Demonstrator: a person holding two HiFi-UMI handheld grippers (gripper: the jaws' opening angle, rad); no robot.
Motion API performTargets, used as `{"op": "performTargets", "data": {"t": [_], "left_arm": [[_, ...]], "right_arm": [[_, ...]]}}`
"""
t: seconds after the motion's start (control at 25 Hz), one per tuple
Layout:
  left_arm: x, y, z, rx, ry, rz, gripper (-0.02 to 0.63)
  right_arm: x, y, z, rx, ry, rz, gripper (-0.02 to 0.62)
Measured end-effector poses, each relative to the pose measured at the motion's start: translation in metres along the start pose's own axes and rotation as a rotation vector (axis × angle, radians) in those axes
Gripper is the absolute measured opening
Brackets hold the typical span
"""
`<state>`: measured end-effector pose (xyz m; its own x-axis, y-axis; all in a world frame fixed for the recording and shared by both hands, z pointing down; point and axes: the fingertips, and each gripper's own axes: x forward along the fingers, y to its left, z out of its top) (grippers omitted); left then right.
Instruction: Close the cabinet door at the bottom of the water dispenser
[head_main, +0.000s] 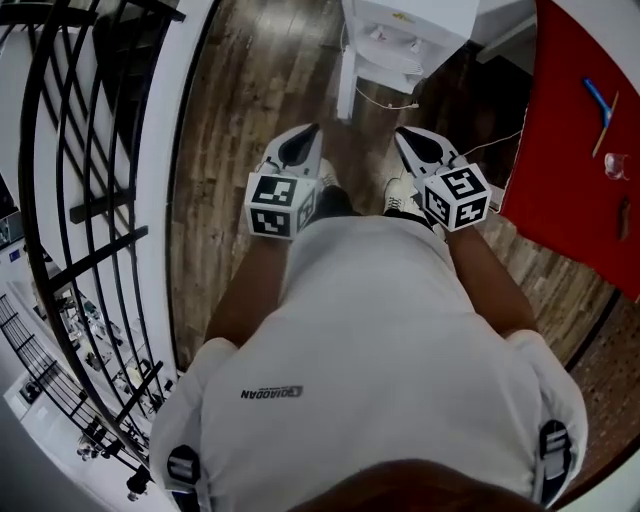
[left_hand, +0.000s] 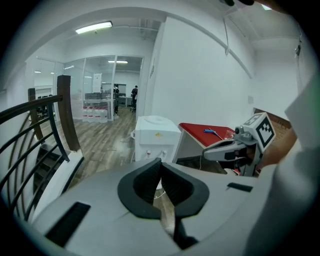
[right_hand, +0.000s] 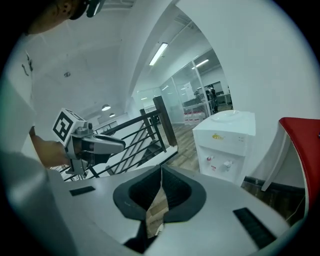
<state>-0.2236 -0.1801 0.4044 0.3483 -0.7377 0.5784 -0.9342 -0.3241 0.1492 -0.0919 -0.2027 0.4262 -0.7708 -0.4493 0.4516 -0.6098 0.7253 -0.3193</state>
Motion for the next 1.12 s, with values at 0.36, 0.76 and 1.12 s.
{"op": "performTargets", "data": {"t": [0.36,0.76,1.12], "left_arm": [[0.037,0.079,-0.046,0.013,0.100,-0.107,-0.005],[0.102,0.117,-0.113,-0.032,0.194,-0.152,-0.004],[0.155,0.142,-0.176,-0.095,0.271,-0.085,-0.005]], "right_arm": [[0.088,-0.008,-0.027,0.097,0.093,-0.149,0.025],[0.182,-0.028,-0.110,0.053,0.258,-0.182,0.026],[0.267,-0.070,-0.209,0.057,0.450,-0.174,0.115]]}}
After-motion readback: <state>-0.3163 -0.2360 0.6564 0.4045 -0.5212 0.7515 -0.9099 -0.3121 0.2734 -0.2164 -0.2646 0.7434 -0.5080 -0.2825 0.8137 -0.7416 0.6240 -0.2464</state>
